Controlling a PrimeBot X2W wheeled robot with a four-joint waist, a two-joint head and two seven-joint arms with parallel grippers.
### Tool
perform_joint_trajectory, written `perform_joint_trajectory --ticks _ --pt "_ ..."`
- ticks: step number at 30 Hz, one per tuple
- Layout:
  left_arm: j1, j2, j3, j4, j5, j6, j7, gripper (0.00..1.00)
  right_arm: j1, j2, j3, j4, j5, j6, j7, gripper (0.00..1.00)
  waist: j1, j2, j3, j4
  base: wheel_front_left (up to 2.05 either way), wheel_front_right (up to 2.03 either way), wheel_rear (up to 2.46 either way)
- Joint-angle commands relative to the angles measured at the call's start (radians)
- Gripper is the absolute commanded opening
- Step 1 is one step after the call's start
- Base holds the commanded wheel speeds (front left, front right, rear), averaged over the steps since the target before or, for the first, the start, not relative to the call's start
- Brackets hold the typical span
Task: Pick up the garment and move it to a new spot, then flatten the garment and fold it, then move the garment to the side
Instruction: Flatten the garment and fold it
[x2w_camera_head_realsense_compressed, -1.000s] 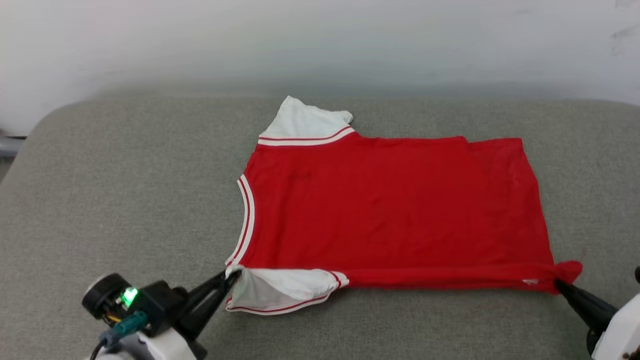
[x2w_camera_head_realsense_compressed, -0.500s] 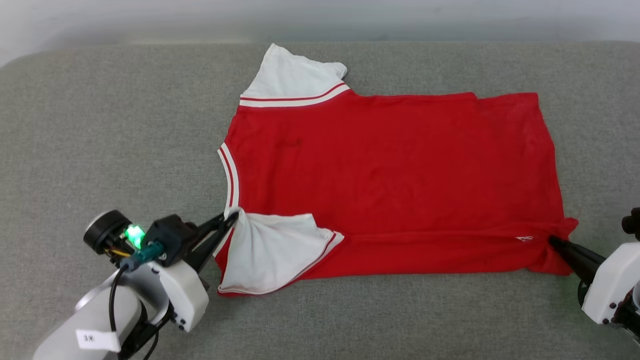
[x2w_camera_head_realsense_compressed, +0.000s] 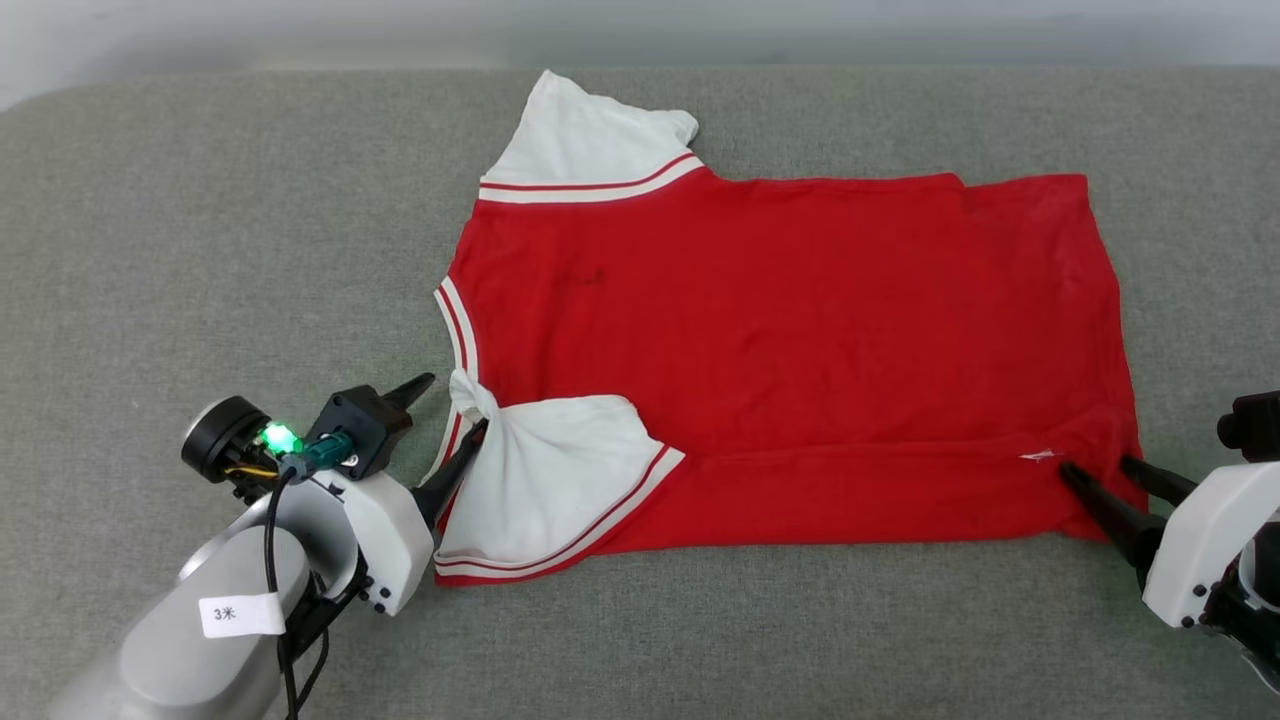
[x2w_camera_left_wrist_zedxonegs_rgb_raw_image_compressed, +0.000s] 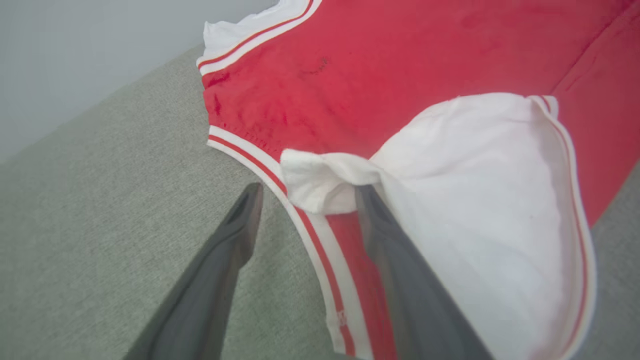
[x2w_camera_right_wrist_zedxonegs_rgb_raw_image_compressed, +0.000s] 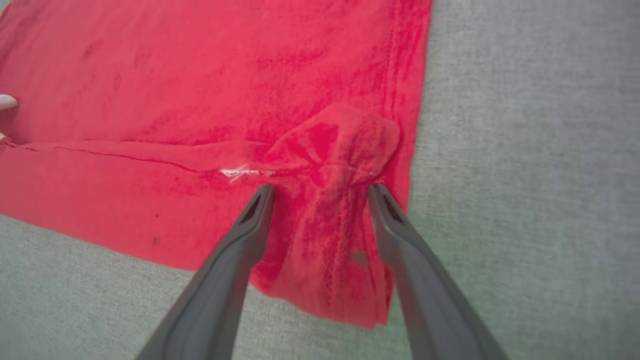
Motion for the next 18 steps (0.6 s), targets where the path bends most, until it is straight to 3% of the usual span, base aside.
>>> perform_joint_trajectory --ticks 1,10,14,18 --pt "0.001 -0.015 0.011 0.022 -0.013 0.016 -0.023 1.00 -0.009 0.007 0.002 0.001 -0.006 -0.001 -0.010 1.00 -0.0001 -0.0001 -0.021 0.002 0.00 0.00 0.00" --pt "0.093 -0.056 0.070 0.003 -0.094 0.107 -0.068 1.00 0.040 -0.013 0.028 -0.040 -0.087 -0.001 -0.010 1.00 -0.0001 -0.0001 -0.128 0.007 0.00 0.00 0.00" --pt "0.182 -0.054 0.088 -0.080 -0.160 0.158 0.008 1.00 0.074 -0.009 0.014 -0.085 -0.138 -0.001 0.035 1.00 -0.0001 -0.0001 -0.171 0.008 0.00 0.00 0.00" --pt "0.274 -0.032 0.113 -0.211 -0.206 0.246 0.070 1.00 0.118 0.013 -0.030 -0.160 -0.181 -0.001 0.113 1.00 -0.0001 -0.0001 -0.187 0.002 0.00 0.00 0.00"
